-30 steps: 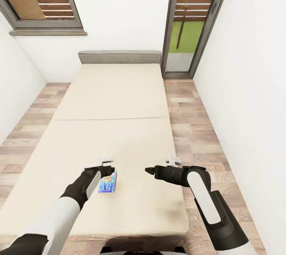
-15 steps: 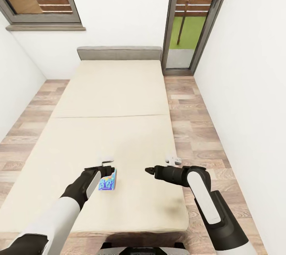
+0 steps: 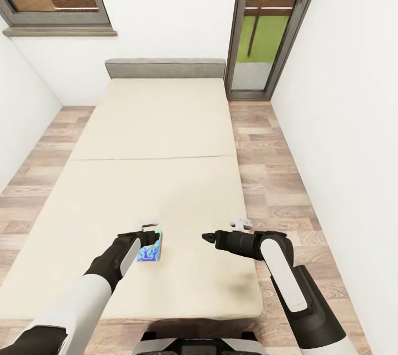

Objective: Put all the toys in the child's room - the three board games (two on the bed and one on the table), the two jigsaw puzzles on the table, and the tennis ball on the table - inside the toy box on the table in the child's room.

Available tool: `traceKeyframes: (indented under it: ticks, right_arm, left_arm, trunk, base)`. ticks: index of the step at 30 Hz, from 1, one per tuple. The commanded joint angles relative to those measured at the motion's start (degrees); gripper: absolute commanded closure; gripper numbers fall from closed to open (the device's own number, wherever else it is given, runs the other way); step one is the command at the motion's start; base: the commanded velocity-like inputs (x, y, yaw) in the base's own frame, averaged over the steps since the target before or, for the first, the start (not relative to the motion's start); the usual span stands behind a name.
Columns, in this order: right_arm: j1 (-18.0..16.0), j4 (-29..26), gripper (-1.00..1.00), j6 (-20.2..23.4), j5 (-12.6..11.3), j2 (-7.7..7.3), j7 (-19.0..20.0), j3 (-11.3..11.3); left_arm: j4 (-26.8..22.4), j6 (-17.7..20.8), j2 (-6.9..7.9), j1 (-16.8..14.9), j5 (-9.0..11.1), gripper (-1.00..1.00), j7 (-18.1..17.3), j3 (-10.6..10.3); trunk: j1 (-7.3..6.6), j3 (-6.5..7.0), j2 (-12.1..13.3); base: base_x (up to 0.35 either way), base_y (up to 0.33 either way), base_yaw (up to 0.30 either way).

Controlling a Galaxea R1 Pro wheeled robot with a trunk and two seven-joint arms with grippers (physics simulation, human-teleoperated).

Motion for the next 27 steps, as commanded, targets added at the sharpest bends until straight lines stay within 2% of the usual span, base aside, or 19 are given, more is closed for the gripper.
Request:
traceKeyframes:
  ticks: [1,27]
  right_arm:
    - [-0.04,-0.05,-1.00,0.17,-0.53,0.00,-0.59,0.01]
    - [-0.04,-0.04,-1.00,0.18,-0.49,-0.02,-0.57,-0.01]
  left_arm:
    - [-0.10,0.26,0.03,-0.02,0.58,-1.00,0.50,-0.30]
    - [-0.10,0.23,0.01,-0.02,0.55,-1.00,0.50,-0.30]
  trunk:
    - [0.03,-0.18,-0.10]
    - [0.03,-2.64,-0.10]
  base:
    - [0.000,0.000,0.000]
    - [0.000,0.000,0.000]
